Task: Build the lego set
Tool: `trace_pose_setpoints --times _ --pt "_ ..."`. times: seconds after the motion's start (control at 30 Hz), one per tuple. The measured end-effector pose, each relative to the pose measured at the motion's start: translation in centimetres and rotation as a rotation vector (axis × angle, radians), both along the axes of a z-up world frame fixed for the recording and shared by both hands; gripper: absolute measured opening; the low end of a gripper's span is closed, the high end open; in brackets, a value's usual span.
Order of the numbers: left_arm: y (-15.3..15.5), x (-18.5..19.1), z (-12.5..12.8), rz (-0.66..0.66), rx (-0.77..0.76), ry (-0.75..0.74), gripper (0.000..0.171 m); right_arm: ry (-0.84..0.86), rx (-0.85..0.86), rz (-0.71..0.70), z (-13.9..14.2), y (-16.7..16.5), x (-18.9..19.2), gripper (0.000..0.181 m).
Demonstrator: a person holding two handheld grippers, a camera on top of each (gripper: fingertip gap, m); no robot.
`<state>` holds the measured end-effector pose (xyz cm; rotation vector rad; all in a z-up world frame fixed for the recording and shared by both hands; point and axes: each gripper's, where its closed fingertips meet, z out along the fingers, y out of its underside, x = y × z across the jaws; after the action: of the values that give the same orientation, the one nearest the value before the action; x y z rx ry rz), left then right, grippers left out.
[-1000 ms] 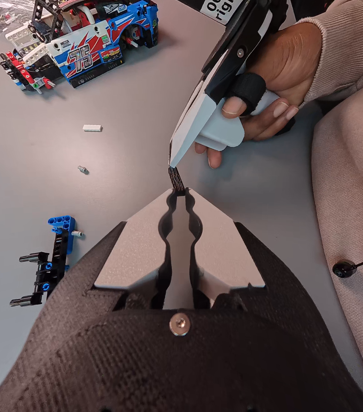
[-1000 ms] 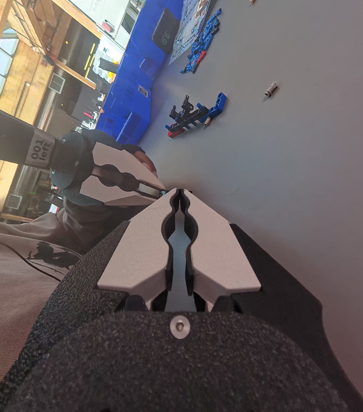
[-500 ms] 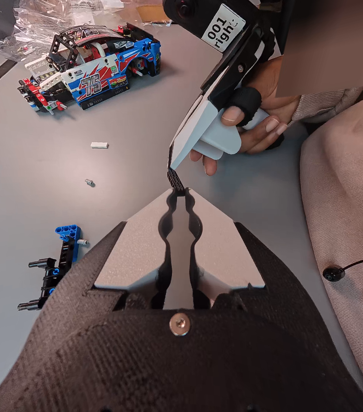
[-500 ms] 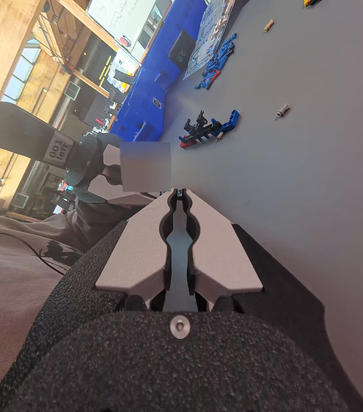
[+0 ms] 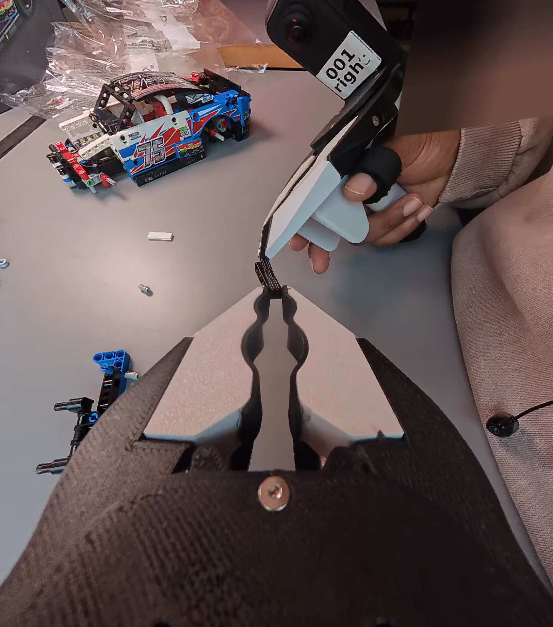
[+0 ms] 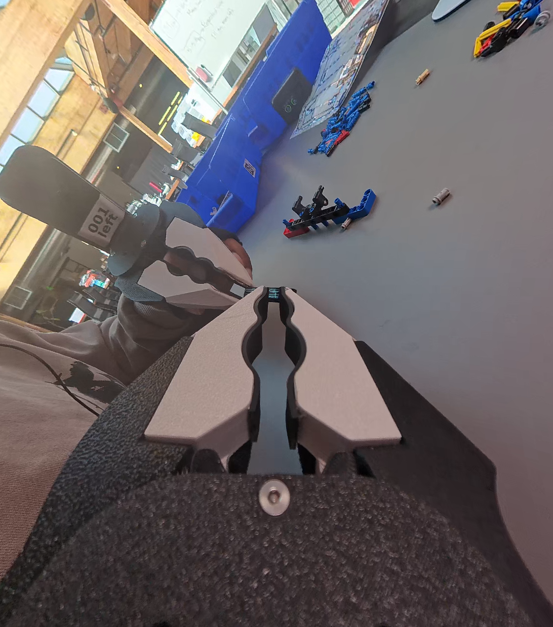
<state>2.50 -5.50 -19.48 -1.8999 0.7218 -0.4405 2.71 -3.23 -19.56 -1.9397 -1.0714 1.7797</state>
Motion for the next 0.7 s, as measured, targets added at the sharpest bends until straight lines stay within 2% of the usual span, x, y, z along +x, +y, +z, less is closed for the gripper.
trace_pose_setpoints --times 0.7 --pt "-0.4 0.4 1.8 -0.034 0.059 -0.078 0.005 0.045 0.019 0.009 0.9 -0.1 0.1 0.006"
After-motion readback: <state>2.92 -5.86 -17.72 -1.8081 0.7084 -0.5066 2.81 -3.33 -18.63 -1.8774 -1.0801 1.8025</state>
